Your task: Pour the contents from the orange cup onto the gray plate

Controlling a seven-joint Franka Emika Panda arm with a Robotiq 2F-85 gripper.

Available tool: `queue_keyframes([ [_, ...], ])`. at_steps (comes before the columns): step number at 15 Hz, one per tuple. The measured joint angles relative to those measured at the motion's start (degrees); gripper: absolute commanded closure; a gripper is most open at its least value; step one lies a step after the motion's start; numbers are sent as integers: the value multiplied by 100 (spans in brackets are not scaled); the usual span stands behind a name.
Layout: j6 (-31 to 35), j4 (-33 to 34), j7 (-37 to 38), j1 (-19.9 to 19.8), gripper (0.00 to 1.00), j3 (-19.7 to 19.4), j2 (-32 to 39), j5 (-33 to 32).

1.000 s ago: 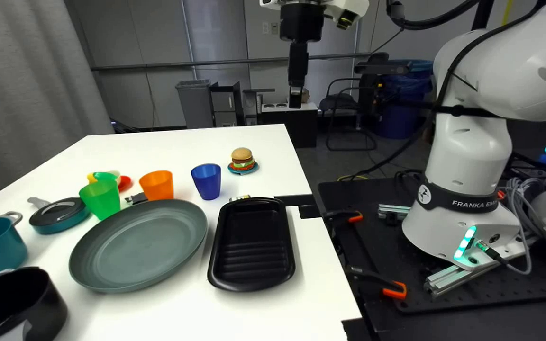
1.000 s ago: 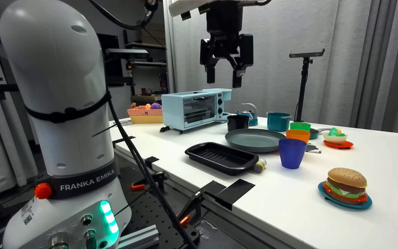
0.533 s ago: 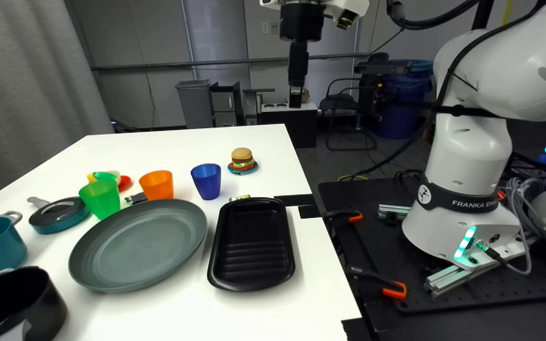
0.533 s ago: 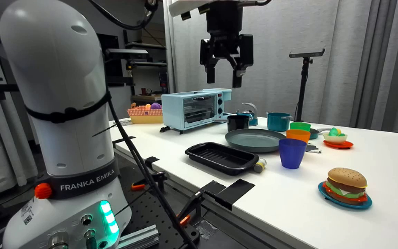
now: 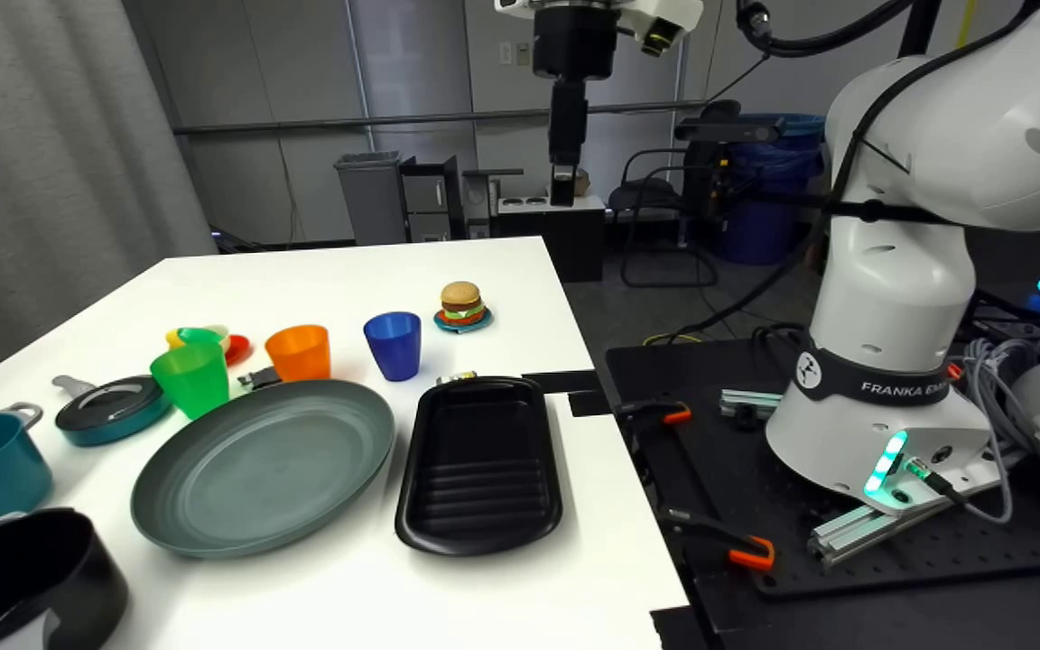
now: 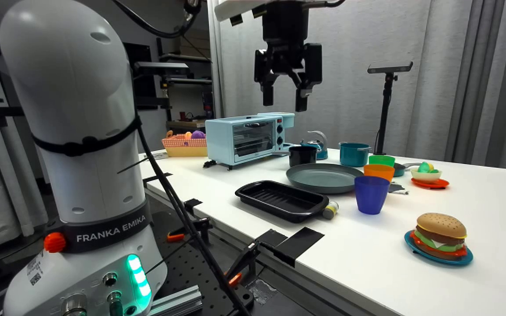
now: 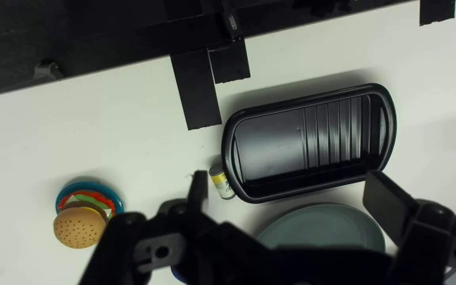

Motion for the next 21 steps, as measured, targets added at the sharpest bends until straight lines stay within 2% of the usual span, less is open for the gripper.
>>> queue_keyframes([
  [11,0,62,0,2,0,38,129,0],
  [16,58,178,-1,58,0,141,640,0],
  [21,470,343,-3,179,0,245,1389,0],
])
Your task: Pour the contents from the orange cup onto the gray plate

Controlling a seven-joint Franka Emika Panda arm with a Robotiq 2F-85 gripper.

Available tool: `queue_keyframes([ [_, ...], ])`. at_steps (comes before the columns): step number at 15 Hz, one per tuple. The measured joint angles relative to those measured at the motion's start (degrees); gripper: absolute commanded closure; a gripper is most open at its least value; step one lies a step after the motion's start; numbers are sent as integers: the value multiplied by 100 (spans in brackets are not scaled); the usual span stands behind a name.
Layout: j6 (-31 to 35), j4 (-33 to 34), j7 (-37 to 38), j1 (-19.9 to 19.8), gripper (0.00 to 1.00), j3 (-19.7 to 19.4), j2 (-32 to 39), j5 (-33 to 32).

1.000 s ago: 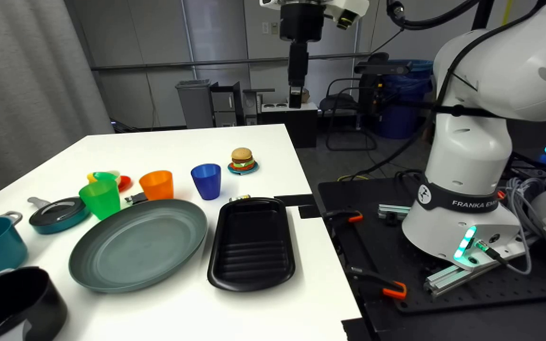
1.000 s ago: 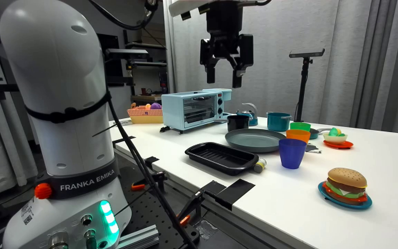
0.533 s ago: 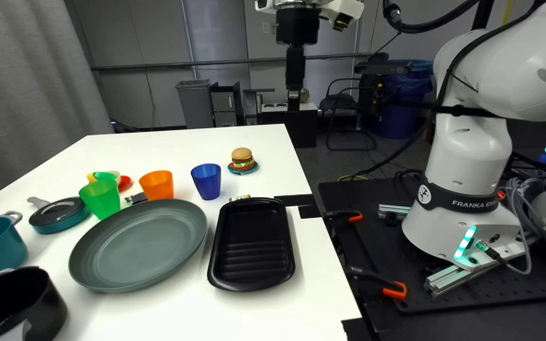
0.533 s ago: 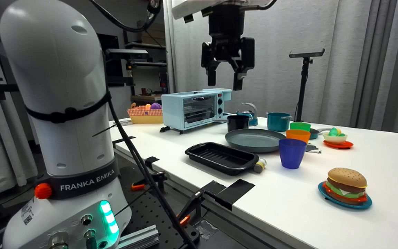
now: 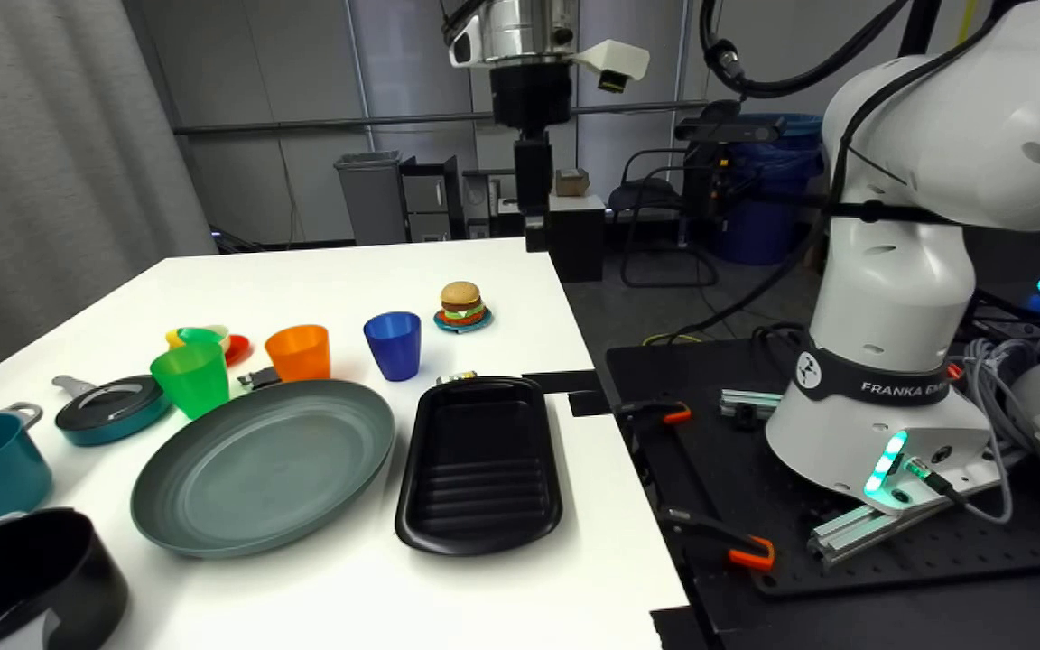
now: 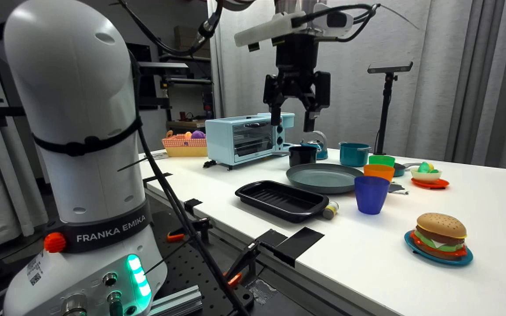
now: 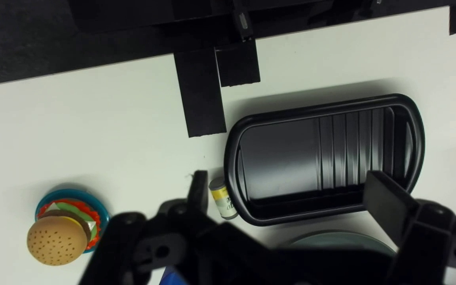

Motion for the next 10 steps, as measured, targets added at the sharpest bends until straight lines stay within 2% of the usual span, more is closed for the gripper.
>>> queue_keyframes([
  [6,710,434,-7,128,0,67,1048,0],
  [10,895,861,-8,182,0,97,1708,42],
])
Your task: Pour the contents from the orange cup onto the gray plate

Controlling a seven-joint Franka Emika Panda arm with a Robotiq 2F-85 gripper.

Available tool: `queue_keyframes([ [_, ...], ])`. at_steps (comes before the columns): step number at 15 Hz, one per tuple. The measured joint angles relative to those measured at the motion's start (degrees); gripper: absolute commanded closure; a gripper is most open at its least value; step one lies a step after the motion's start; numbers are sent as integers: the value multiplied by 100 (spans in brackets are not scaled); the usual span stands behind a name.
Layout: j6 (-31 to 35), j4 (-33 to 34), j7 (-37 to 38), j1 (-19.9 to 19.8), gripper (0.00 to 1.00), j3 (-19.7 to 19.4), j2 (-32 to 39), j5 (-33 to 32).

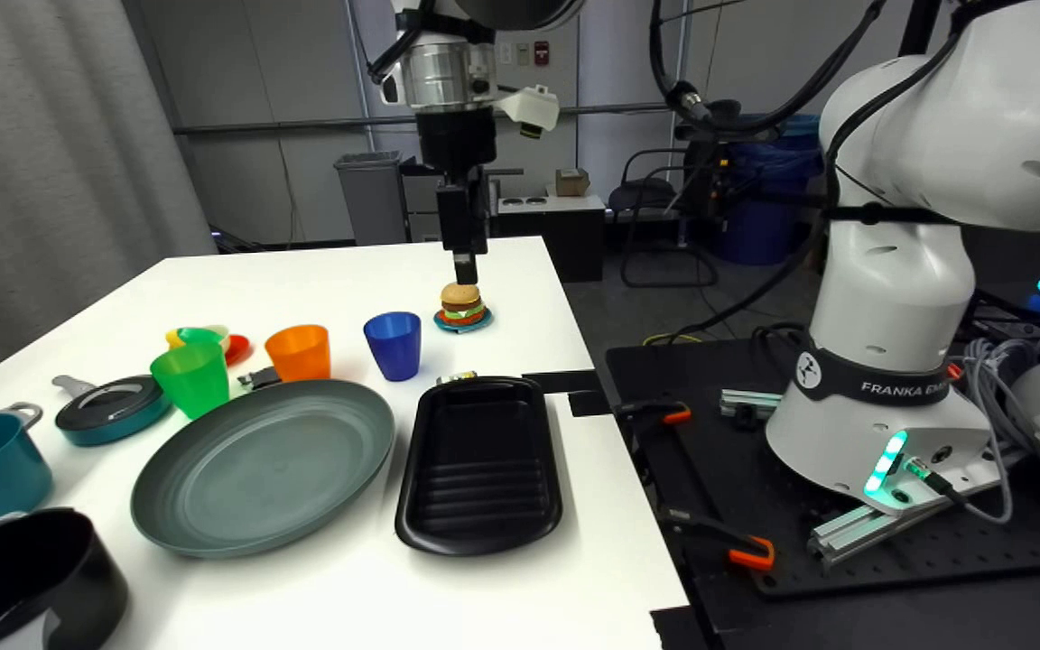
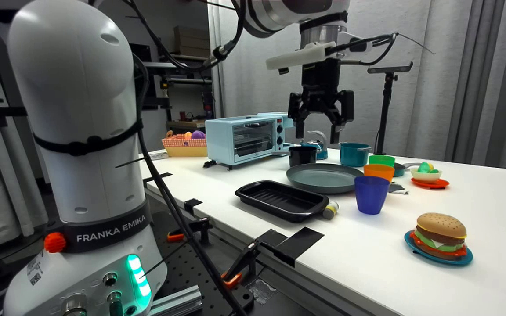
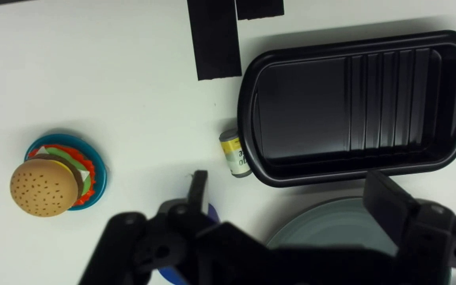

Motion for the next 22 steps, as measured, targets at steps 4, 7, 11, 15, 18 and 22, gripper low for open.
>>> queue_keyframes([
  [4,-4,435,-61,70,0,40,470,73],
  [7,-6,541,-94,85,0,56,588,103],
  [11,-6,542,-99,85,0,57,590,103],
  [15,12,513,-97,85,0,92,675,99],
  [18,203,559,-86,85,0,168,917,99],
  [22,541,839,-73,86,0,266,1393,99],
])
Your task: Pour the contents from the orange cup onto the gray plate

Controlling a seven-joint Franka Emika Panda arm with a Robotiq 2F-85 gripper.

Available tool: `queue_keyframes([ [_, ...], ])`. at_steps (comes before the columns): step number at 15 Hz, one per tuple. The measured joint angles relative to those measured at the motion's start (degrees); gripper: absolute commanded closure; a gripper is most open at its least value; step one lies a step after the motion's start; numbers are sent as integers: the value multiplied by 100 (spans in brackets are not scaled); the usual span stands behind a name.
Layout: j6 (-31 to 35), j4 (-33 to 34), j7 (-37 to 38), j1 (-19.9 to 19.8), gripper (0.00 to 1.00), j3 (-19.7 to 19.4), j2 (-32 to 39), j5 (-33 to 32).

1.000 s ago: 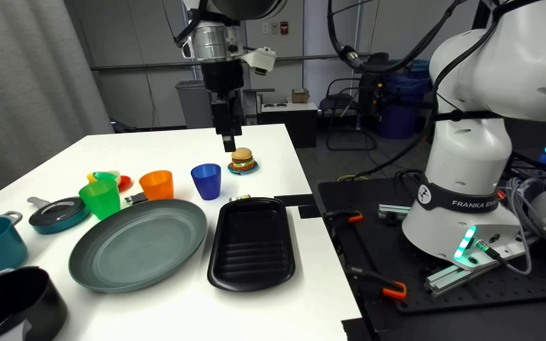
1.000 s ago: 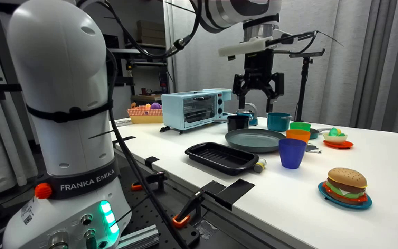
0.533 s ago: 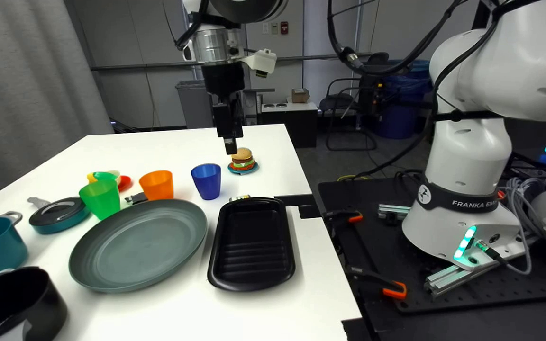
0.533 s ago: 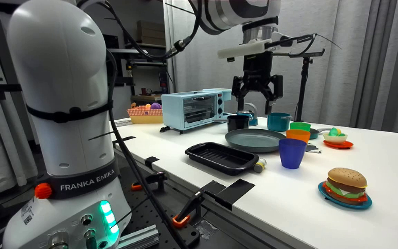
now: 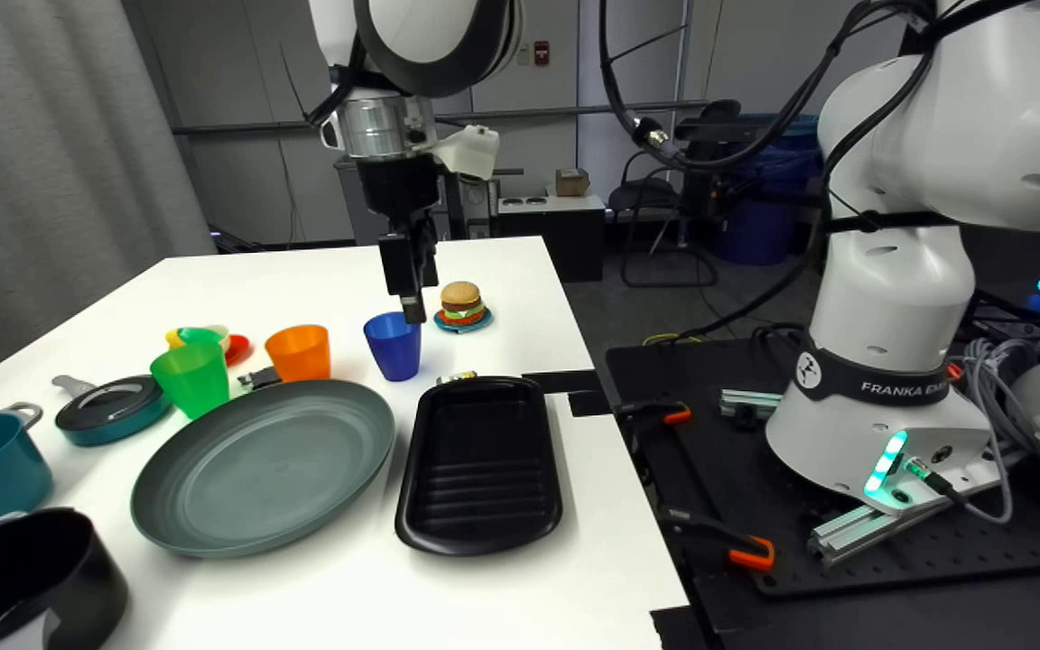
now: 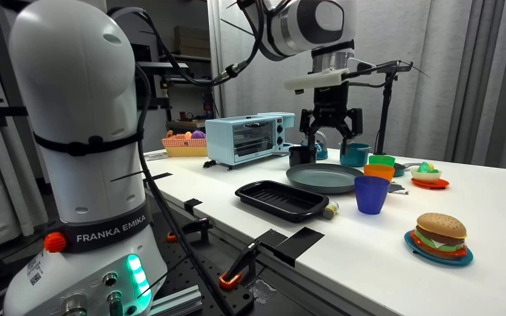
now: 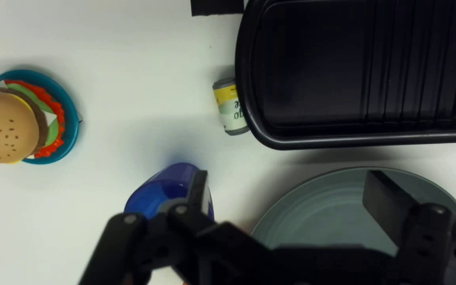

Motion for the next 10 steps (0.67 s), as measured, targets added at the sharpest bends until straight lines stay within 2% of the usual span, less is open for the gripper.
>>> queue_keyframes([
  [10,132,1450,131,-112,0,-62,1212,41],
])
